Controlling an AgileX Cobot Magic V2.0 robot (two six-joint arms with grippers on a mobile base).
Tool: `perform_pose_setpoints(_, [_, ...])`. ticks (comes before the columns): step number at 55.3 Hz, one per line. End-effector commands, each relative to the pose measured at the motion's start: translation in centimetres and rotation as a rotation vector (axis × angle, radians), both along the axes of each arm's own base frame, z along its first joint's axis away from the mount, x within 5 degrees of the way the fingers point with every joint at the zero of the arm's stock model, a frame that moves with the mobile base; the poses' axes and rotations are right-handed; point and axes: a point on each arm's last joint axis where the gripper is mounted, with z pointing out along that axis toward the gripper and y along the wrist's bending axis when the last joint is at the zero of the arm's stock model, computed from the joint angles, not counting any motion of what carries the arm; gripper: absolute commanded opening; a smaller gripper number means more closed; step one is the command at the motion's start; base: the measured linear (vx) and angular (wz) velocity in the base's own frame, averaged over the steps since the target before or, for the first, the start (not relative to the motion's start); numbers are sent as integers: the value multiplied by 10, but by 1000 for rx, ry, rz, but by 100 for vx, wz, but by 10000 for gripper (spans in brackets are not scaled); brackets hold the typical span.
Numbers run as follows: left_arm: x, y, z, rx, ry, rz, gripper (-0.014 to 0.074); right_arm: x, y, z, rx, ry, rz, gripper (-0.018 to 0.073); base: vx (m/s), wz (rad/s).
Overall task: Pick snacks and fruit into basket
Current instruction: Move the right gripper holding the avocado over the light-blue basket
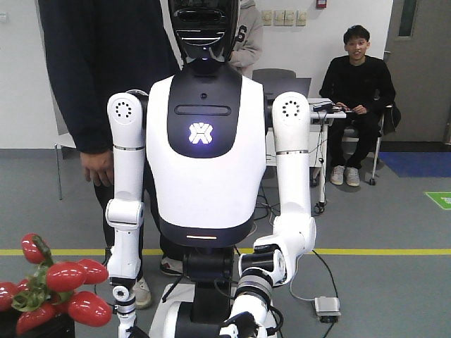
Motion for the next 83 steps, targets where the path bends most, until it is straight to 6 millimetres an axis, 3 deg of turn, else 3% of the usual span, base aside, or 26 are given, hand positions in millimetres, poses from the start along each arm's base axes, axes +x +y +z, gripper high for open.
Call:
perform_pose_setpoints(1, [1, 2, 10, 5, -38, 22, 0, 12, 5, 14, 63, -114, -28, -7, 0, 0])
perform_pose_setpoints(26, [1, 2, 10, 5, -38, 22, 0, 22, 13, -2, 44, -119, -47, -7, 0, 0])
perform_pose_setpoints(36, [1, 2, 10, 5, -38, 22, 0, 17, 29, -2, 67, -205, 10, -7, 0, 0])
perform_pose_setpoints(67, [-1, -1, 9, 7, -30, -17, 0, 29, 45, -40, -6, -220, 33, 0, 0, 0])
perform_pose_setpoints(83, [-2, -1, 9, 7, -30, -19, 0, 29, 45, -41, -58, -272, 88, 96, 0, 0])
